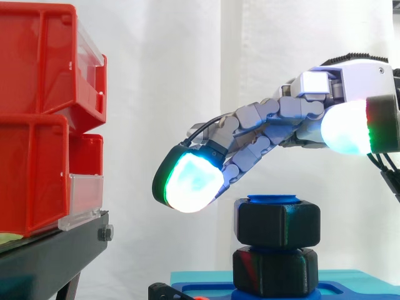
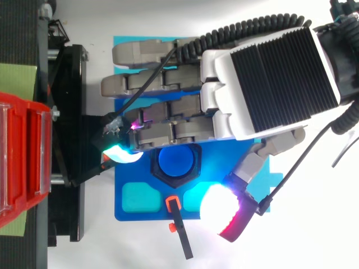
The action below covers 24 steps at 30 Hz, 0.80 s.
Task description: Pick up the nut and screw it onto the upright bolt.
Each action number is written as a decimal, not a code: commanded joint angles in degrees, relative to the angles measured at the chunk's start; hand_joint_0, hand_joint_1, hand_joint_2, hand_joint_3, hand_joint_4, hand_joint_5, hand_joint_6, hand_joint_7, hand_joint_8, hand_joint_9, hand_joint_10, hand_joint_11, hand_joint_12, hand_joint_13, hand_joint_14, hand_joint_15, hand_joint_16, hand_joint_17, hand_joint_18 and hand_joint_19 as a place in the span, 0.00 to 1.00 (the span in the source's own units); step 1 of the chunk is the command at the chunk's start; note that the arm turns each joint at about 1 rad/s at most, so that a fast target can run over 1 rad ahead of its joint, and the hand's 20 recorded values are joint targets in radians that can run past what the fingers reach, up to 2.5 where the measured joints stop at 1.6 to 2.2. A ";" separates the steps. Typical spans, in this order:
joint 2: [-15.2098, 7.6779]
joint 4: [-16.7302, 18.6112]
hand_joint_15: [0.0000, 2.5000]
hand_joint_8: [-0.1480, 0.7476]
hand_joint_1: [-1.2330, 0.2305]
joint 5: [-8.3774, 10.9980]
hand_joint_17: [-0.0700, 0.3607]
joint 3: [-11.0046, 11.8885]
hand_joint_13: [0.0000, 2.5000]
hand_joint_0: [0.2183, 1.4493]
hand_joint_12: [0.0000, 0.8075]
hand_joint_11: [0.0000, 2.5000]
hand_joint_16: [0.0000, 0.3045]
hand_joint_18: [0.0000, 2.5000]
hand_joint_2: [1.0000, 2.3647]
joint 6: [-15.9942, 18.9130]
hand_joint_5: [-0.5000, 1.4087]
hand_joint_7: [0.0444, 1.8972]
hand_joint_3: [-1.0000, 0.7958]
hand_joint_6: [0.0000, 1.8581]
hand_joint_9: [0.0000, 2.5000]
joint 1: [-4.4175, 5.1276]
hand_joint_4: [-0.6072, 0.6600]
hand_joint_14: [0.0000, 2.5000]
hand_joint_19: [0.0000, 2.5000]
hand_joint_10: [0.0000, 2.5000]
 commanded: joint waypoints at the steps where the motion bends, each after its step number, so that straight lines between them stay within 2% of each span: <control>1: -0.01 -0.54 0.00 0.46 0.79 0.00 0.51 -0.02 0.00 0.15 0.49 0.00 0.22 0.00 0.00 -0.12 0.18 0.38 0.28 0.27 0.12 0.08 0.62 0.00 0.00 0.00; 15: -0.01 -1.15 0.00 0.48 0.81 0.00 0.48 -0.02 0.00 0.16 0.49 0.00 0.20 0.00 0.00 -0.29 0.20 0.47 0.28 0.27 0.17 0.17 0.66 0.00 0.00 0.00; 24: -0.01 -0.19 0.00 0.49 0.79 0.00 0.44 -0.02 0.06 0.18 0.47 0.00 0.18 0.00 0.00 -0.38 0.23 0.54 0.28 0.27 0.25 -0.09 0.68 0.00 0.00 0.00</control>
